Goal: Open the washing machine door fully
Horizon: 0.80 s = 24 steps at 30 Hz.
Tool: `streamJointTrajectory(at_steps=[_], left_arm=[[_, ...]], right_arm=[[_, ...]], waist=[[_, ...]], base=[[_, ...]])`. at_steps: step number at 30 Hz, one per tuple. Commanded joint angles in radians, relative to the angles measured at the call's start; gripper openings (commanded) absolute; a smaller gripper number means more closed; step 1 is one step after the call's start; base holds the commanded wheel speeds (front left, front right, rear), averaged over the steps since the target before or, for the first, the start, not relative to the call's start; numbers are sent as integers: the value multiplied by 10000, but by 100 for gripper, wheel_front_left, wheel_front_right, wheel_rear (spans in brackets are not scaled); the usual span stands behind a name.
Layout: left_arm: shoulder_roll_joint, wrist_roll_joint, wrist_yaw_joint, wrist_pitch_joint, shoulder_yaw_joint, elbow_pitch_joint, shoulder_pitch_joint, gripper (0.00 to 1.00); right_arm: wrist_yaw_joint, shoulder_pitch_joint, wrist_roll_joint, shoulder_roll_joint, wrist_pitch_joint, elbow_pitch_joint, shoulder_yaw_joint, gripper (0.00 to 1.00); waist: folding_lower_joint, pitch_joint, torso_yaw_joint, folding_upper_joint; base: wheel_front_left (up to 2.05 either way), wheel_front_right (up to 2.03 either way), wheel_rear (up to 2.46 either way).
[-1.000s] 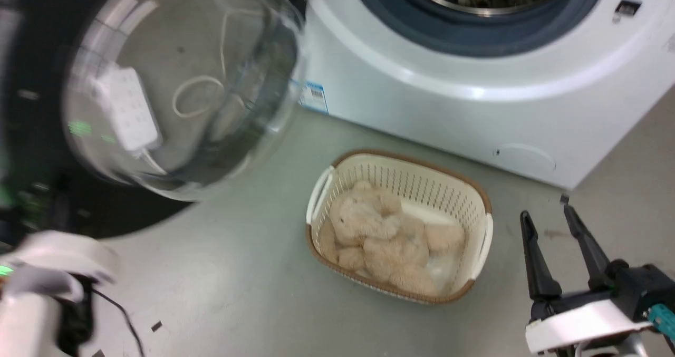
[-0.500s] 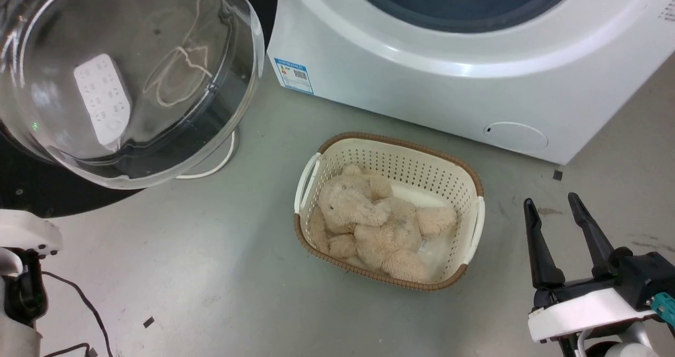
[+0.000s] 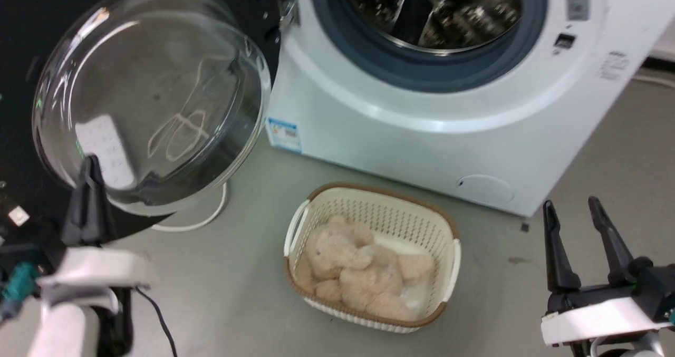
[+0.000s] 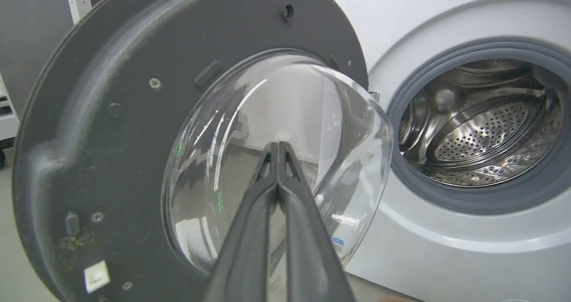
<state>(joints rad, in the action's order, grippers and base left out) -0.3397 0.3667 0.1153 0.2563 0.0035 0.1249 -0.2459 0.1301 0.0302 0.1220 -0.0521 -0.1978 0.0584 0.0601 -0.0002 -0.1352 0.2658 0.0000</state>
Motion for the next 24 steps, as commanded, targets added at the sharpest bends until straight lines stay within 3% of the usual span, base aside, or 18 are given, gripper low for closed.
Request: streamJointTrajectory(at_steps=[1,9,18,19,20,21,24], left_arm=[[156,-80,64,53,-87,-307,449,0],[748,-347,238,-23,-855,-1550,2137,0],[1142,-574,325,-23,-1540,-1420,2971,0],[1207,-542,344,-23,-1572,-1345,3036,11],[1260,-528,373,-24,-1603,-1265,3090,76],[1276,-562,393,-23,-1650,-1190,3125,100],[1206,-849,437,-24,-1882,-973,3176,100]], right_arm=[[6,-165,-80,18,-97,3,-10,100],[6,-846,31,18,0,171,8,100],[6,-1326,195,18,129,67,-21,100],[6,-1340,195,18,136,40,-31,100],[6,-1350,207,18,140,15,-29,100],[6,-1358,226,18,141,-10,-27,100],[6,-1409,282,18,193,-123,-35,100]], waist=[[2,551,-446,0],[2,1223,-1301,0],[2,1364,-1857,0],[2,1373,-1903,0],[2,1381,-1941,0],[2,1391,-1978,0],[2,1416,-2070,0]], base=[[0,0,0],[0,0,0],[0,0,0],[0,0,0],[0,0,0],[0,0,0],[0,0,0]])
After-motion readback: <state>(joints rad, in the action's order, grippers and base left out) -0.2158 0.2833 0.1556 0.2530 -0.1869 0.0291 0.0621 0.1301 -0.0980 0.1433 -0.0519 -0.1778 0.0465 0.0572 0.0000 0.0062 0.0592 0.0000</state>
